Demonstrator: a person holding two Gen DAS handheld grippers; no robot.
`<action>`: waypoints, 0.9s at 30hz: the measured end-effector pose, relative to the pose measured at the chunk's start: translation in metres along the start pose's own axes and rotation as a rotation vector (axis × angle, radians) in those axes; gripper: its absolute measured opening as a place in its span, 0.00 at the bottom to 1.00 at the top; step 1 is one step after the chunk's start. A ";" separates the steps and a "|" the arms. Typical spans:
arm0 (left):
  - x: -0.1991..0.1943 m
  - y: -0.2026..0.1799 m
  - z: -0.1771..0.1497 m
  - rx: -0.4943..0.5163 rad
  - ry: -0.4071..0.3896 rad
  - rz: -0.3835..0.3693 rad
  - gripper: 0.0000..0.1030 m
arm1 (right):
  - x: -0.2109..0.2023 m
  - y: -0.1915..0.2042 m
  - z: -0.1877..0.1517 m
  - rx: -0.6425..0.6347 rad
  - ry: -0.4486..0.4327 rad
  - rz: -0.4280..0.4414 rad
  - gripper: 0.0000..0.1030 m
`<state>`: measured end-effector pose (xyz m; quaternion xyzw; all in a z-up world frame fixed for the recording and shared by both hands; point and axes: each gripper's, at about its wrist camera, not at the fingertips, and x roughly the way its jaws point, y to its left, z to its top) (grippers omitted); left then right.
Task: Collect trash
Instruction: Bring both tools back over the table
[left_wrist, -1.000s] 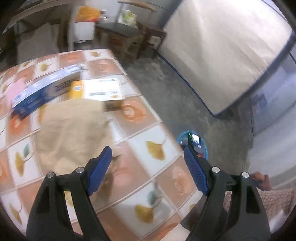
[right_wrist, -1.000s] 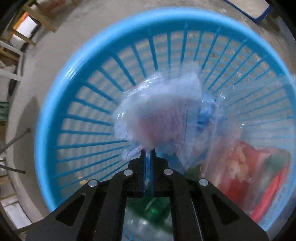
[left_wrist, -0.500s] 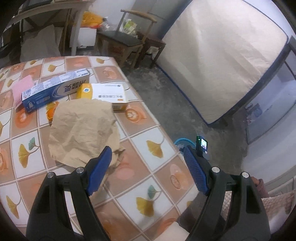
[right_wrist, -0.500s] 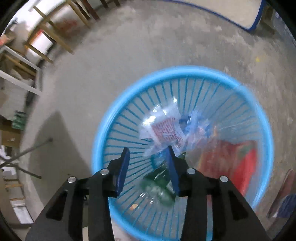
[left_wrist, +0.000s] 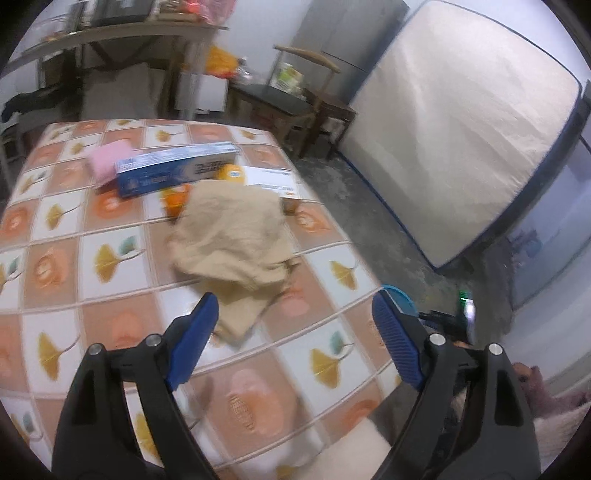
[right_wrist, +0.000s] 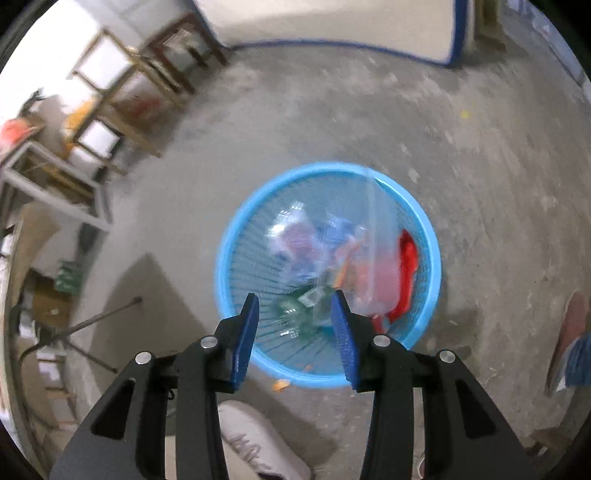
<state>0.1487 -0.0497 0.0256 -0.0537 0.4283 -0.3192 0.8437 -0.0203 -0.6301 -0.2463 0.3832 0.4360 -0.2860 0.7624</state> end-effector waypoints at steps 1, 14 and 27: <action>-0.003 0.004 -0.003 -0.008 -0.007 0.015 0.80 | -0.018 0.011 -0.007 -0.029 -0.024 0.010 0.41; -0.033 0.067 -0.031 -0.136 -0.063 0.106 0.80 | -0.207 0.219 -0.111 -0.546 -0.321 0.065 0.94; -0.010 0.076 -0.035 -0.070 -0.079 0.073 0.80 | -0.199 0.391 -0.168 -0.843 -0.219 0.267 0.94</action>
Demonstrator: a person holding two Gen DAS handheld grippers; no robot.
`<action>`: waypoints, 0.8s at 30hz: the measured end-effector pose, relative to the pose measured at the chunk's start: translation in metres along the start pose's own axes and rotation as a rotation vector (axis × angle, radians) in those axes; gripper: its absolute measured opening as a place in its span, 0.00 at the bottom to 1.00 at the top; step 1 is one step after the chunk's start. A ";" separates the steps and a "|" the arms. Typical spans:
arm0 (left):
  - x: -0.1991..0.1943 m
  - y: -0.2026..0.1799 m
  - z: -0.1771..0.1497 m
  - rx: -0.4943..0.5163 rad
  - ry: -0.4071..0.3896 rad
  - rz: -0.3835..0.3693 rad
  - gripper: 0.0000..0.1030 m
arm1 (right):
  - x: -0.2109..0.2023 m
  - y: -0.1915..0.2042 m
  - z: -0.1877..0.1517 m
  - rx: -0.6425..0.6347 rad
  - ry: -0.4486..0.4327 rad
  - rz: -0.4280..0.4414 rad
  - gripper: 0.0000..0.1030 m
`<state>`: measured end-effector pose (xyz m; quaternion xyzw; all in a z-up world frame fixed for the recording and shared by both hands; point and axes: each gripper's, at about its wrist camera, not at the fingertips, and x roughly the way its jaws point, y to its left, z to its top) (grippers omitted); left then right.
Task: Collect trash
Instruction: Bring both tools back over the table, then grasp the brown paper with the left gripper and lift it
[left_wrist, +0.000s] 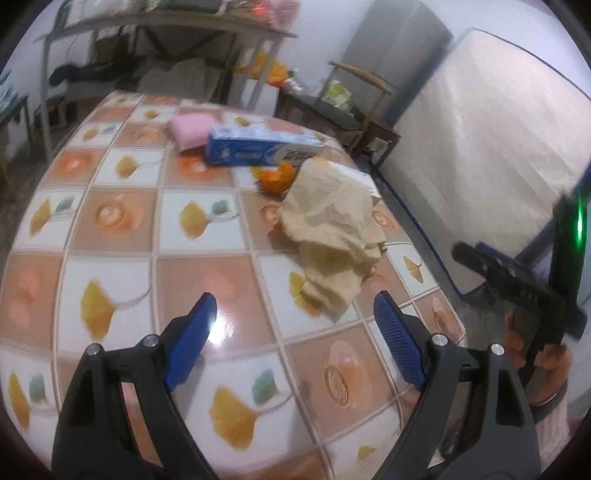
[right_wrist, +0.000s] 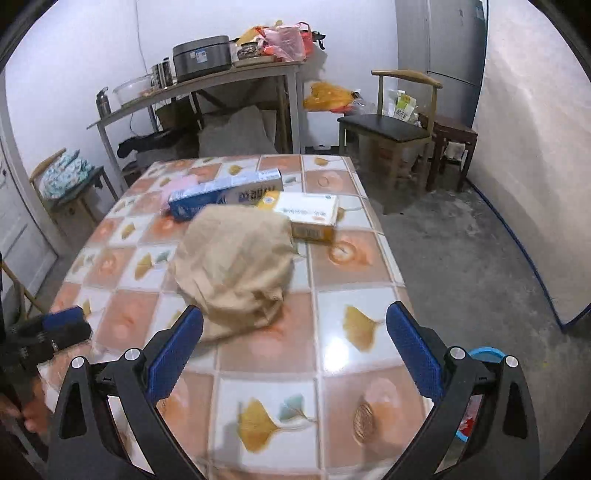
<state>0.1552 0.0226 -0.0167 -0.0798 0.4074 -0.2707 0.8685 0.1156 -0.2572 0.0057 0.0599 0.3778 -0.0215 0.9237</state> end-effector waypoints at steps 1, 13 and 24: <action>0.004 -0.006 0.005 0.041 -0.011 -0.014 0.80 | 0.003 -0.003 0.003 0.034 0.000 0.009 0.94; 0.109 -0.064 0.065 0.322 0.076 -0.027 0.82 | 0.060 -0.018 -0.014 0.081 0.133 -0.138 0.94; 0.149 -0.060 0.058 0.283 0.204 0.055 0.26 | 0.085 -0.015 -0.024 0.031 0.199 -0.194 0.94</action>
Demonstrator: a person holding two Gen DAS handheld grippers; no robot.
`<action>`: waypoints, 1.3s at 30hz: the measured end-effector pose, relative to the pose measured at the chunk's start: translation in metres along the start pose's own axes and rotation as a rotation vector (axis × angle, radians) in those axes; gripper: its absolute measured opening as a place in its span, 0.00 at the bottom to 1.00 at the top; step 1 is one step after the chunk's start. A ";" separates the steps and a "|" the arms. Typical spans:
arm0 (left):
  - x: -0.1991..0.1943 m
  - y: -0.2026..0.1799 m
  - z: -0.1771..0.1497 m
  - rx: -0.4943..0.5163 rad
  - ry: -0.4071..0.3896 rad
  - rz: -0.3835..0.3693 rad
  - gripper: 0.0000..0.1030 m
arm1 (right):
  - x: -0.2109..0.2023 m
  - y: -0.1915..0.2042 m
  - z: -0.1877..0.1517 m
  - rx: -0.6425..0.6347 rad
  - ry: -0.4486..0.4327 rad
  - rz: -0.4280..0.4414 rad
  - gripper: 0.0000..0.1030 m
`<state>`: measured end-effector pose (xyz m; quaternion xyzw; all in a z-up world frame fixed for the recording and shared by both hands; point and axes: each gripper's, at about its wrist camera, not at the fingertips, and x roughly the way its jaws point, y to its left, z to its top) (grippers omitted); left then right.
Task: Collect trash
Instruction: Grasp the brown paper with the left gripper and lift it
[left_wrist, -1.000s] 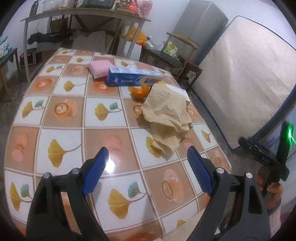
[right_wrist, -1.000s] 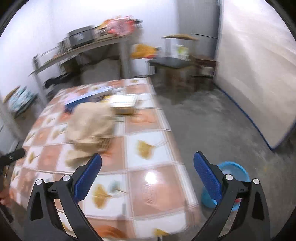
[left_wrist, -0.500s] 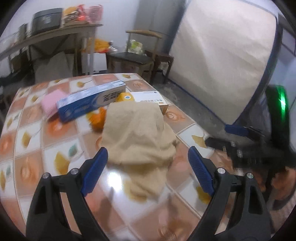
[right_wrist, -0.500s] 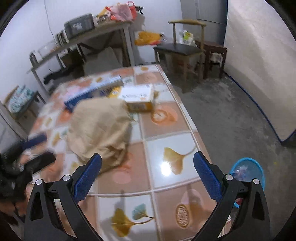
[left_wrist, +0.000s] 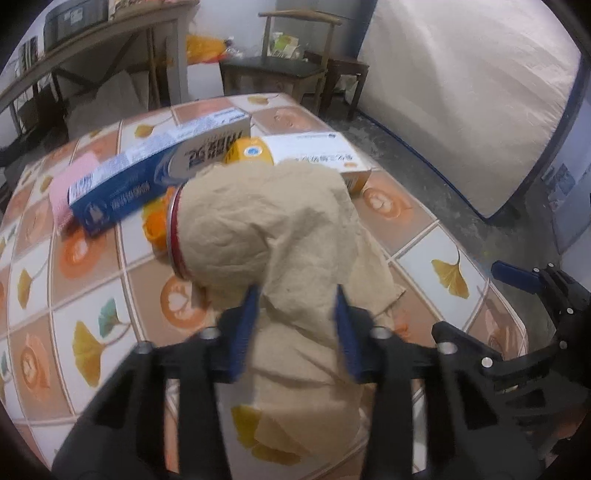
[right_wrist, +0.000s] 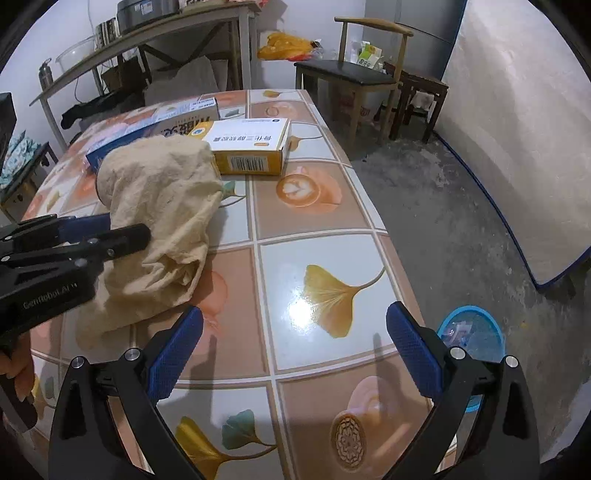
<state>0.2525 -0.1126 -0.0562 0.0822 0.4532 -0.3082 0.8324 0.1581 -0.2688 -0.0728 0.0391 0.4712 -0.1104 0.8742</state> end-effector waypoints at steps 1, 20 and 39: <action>-0.001 0.001 -0.002 -0.003 0.003 0.002 0.20 | 0.000 0.001 0.000 -0.007 -0.003 -0.007 0.94; -0.078 0.040 -0.107 -0.144 0.001 -0.026 0.39 | -0.040 0.020 -0.016 -0.138 -0.150 0.135 0.94; -0.049 0.008 -0.086 0.414 0.075 -0.033 0.81 | -0.068 0.017 -0.025 -0.114 -0.179 0.312 0.94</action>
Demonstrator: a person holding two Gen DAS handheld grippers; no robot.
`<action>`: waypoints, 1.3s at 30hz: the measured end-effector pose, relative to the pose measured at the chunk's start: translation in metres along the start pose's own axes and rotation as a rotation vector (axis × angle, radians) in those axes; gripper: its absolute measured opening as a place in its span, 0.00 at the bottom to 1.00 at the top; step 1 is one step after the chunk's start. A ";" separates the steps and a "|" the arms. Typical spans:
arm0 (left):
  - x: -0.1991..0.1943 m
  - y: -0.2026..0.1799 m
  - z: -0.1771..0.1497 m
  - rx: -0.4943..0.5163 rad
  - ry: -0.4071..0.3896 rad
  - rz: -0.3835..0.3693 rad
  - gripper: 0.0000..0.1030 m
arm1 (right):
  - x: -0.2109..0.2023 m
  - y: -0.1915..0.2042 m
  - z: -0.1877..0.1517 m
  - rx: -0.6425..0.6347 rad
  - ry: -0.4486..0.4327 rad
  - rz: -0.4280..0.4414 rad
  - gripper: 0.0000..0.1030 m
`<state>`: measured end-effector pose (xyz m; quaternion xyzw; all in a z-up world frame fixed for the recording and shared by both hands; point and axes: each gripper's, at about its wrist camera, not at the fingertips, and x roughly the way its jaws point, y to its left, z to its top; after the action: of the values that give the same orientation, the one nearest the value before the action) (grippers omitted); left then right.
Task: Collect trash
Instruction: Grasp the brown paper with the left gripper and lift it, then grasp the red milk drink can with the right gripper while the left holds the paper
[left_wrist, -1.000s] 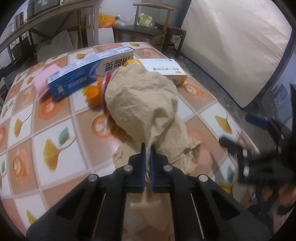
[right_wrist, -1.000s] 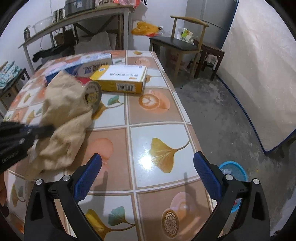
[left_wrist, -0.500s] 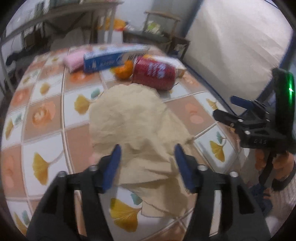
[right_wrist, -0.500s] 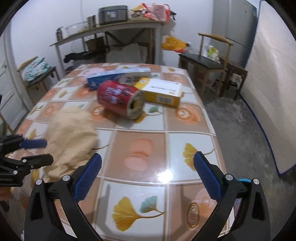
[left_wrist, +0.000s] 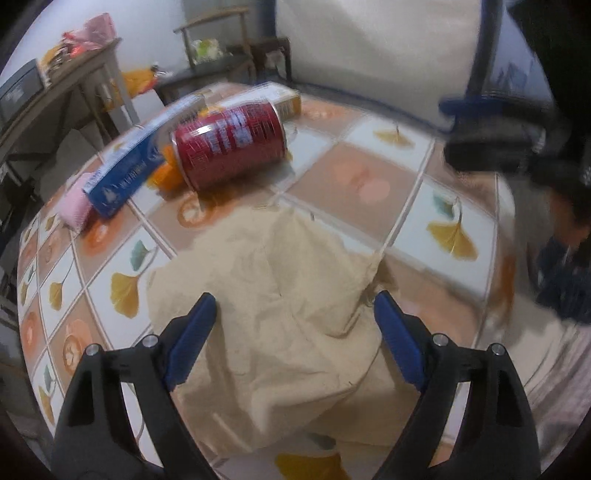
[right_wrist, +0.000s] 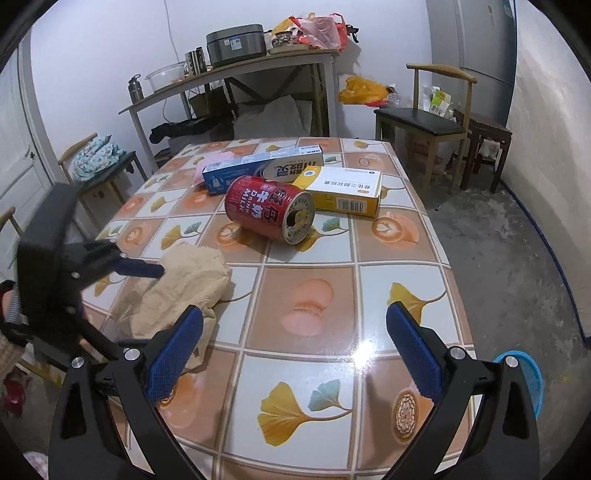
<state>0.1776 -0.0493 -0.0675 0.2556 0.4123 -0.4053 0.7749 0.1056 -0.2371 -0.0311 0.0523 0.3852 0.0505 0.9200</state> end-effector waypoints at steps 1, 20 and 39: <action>0.003 -0.001 -0.001 0.019 0.020 -0.005 0.81 | 0.000 0.000 0.000 0.002 0.000 0.000 0.94; 0.009 0.012 0.003 -0.157 0.051 0.023 0.37 | 0.002 -0.008 -0.001 0.066 0.001 0.037 0.94; -0.023 0.052 -0.048 -0.594 -0.013 0.091 0.08 | 0.063 0.035 0.093 -0.237 0.015 0.194 0.93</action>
<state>0.1935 0.0234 -0.0705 0.0332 0.4961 -0.2335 0.8356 0.2137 -0.1992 -0.0055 -0.0202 0.3764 0.1847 0.9077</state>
